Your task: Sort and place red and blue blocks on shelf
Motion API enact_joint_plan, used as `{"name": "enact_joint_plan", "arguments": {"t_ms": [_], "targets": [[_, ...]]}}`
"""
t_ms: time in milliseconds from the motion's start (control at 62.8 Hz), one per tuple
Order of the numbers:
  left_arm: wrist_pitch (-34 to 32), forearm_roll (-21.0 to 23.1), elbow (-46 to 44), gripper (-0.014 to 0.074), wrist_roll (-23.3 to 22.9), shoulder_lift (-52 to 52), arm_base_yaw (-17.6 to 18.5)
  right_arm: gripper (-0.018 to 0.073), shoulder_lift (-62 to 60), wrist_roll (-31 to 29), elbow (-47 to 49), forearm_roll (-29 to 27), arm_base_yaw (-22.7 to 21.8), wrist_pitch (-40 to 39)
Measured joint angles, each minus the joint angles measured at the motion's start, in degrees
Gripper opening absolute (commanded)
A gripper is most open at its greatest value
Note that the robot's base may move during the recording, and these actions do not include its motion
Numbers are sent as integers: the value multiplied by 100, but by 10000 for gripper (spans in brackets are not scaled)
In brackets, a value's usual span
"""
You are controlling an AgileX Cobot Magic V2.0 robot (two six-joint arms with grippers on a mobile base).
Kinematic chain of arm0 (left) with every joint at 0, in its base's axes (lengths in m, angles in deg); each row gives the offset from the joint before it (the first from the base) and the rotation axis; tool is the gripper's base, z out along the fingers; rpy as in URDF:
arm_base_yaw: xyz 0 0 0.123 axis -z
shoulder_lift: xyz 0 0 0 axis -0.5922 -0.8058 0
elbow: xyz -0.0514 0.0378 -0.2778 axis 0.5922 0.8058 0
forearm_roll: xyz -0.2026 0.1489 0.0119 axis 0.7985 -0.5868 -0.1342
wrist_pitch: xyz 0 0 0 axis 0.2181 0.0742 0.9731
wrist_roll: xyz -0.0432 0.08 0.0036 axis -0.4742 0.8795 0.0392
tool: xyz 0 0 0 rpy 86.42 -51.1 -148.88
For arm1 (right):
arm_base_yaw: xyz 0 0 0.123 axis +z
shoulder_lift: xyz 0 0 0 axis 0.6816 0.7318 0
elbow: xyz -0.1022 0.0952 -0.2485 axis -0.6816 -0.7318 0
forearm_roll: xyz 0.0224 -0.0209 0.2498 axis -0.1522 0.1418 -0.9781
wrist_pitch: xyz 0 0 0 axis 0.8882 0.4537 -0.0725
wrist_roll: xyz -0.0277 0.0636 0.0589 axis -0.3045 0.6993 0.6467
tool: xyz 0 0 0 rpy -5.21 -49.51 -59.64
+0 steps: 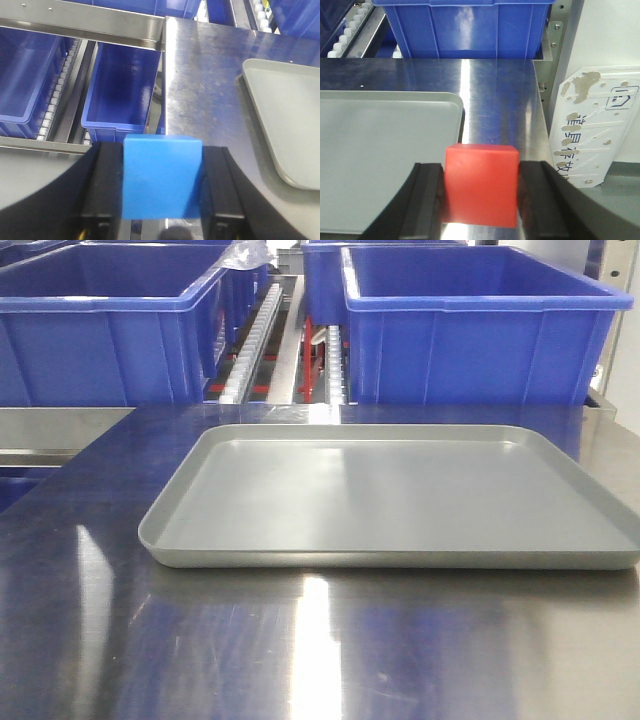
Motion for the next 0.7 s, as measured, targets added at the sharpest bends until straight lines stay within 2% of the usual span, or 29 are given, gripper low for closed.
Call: {"name": "enact_joint_plan", "arguments": {"t_ms": [701], "targets": [[-10, 0, 0, 125, 0, 0, 0, 57, 0, 0, 0, 0, 0, 0]]}}
